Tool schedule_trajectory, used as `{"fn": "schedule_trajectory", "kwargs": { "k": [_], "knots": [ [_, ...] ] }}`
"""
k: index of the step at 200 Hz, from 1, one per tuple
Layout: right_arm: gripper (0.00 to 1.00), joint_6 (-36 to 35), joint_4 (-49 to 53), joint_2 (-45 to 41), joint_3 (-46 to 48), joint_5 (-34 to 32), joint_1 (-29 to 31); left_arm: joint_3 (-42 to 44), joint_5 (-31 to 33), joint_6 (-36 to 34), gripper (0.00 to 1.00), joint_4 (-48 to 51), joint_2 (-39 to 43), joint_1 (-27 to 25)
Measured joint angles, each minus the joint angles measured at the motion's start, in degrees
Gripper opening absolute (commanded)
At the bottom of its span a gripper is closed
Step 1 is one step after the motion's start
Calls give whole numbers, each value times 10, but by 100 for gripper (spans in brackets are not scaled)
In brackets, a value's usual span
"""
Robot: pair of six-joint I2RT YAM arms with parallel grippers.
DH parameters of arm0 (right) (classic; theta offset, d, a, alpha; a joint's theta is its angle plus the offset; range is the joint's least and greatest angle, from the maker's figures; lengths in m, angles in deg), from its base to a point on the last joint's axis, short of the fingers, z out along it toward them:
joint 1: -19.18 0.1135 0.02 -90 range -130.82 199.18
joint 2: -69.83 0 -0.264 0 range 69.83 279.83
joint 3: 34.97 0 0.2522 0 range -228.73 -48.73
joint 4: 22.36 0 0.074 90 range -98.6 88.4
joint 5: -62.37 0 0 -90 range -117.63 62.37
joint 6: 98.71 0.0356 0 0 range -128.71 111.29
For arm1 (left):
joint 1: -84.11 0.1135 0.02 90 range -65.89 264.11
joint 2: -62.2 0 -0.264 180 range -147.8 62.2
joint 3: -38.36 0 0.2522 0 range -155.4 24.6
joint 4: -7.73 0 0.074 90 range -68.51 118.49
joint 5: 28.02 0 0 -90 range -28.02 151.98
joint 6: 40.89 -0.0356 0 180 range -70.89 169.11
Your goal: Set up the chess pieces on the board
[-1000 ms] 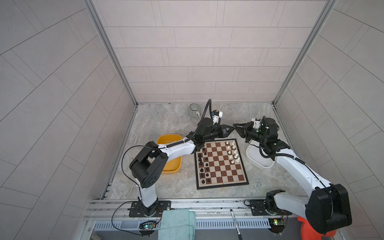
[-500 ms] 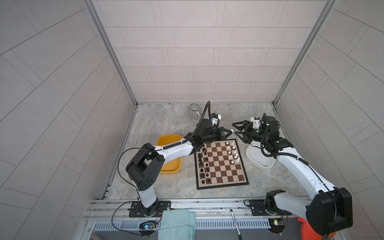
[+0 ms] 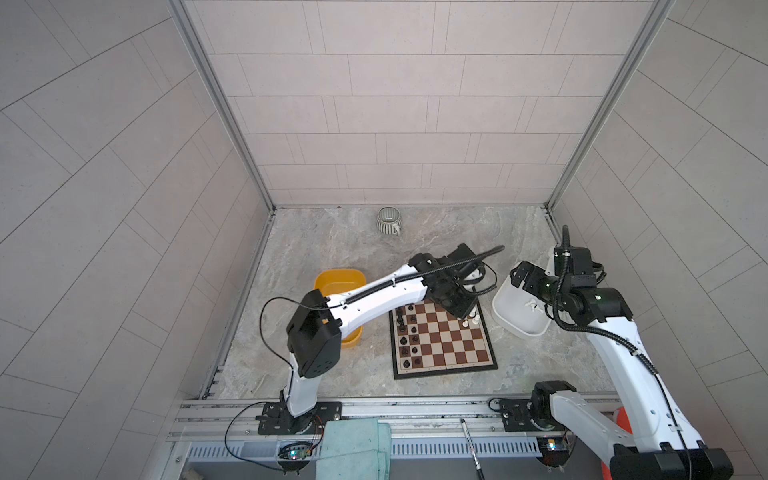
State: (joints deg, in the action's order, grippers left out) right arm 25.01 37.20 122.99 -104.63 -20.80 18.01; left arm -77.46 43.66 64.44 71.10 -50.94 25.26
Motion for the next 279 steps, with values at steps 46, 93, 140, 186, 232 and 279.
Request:
{"fn": "schedule_trajectory", "kwargs": {
  "k": [46,93,140,186,232,279],
  "knots": [
    [99,-24,46,-54,-9,-19,-11,-93,23,-27,0,92,-127,-31],
    [99,-41,78,-77,-12,-24,-11,-157,43,-28,0,127,-186,-38],
    [99,-52,85,-78,-12,-27,-11,-185,51,-30,0,148,-210,-38],
    [99,-57,89,-78,-17,-31,-11,-188,51,-30,0,154,-230,-38],
    [99,-59,89,-79,-19,-33,-11,-193,49,-29,4,155,-235,-38],
    [99,-59,89,-79,-19,-33,-11,-207,49,-27,5,155,-244,-38]
  ]
}}
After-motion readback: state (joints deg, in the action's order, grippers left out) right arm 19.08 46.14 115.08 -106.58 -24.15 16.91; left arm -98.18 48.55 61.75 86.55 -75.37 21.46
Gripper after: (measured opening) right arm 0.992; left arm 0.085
